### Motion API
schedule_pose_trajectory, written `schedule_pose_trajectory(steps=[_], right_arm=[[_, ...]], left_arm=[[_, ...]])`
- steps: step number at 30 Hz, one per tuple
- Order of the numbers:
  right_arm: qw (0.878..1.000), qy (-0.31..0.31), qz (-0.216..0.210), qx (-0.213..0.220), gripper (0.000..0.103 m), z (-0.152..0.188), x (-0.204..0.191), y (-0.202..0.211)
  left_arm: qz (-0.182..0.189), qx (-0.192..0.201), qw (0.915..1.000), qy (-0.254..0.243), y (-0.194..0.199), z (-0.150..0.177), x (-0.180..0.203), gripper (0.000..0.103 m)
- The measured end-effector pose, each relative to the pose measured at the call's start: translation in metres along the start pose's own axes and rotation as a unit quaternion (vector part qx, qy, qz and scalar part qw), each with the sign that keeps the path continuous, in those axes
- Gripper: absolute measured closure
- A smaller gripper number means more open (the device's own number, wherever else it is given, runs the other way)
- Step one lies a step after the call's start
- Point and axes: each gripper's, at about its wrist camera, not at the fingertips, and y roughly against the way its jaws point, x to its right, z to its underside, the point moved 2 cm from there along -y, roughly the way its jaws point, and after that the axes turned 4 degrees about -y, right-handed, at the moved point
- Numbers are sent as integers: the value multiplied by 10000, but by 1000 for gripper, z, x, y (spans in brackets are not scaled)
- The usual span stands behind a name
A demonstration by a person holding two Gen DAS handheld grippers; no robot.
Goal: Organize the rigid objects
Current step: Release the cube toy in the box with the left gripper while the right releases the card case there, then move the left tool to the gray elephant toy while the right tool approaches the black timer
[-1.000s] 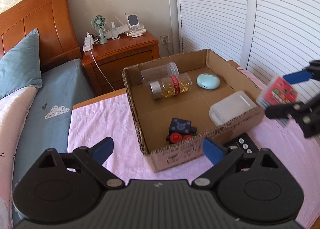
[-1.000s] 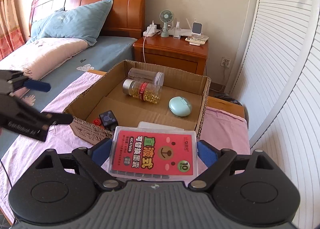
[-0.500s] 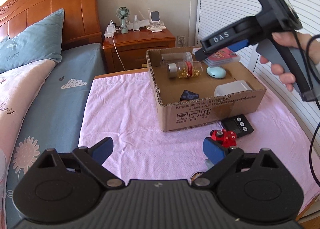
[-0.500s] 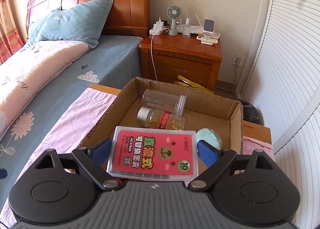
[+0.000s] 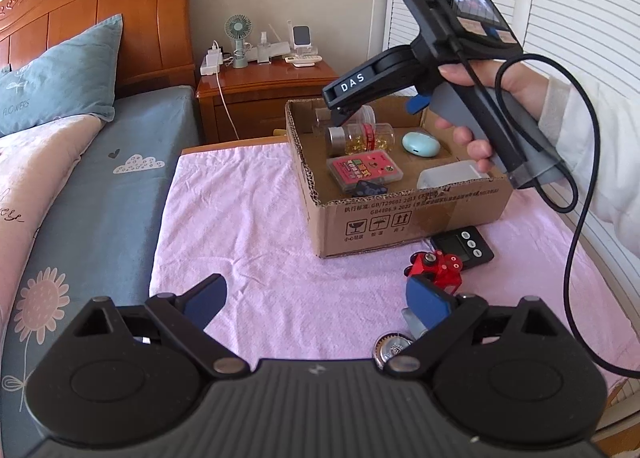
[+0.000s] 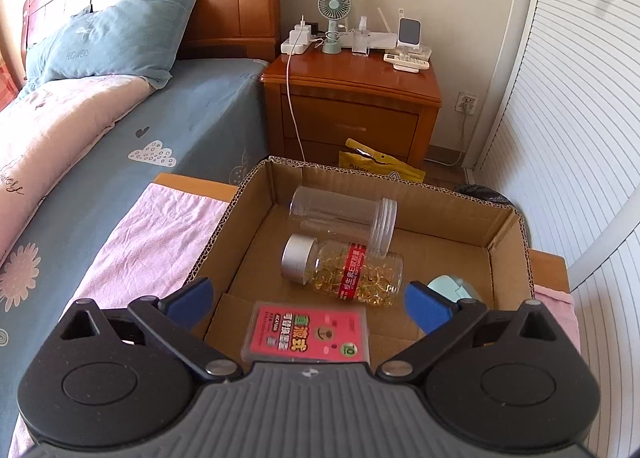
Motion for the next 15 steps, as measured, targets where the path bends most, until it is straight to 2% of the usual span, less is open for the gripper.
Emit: schedule_pose_trajectory(steps=[9,15], right_arm=[[10000,-62,-5,-3,0,11,1,27],[9999,-170,7,-16,0,34,8,47]], left_arm=[[-54,28,10000,59,7,0,1,7],[-132,25,9999,35,12,2,5,7]])
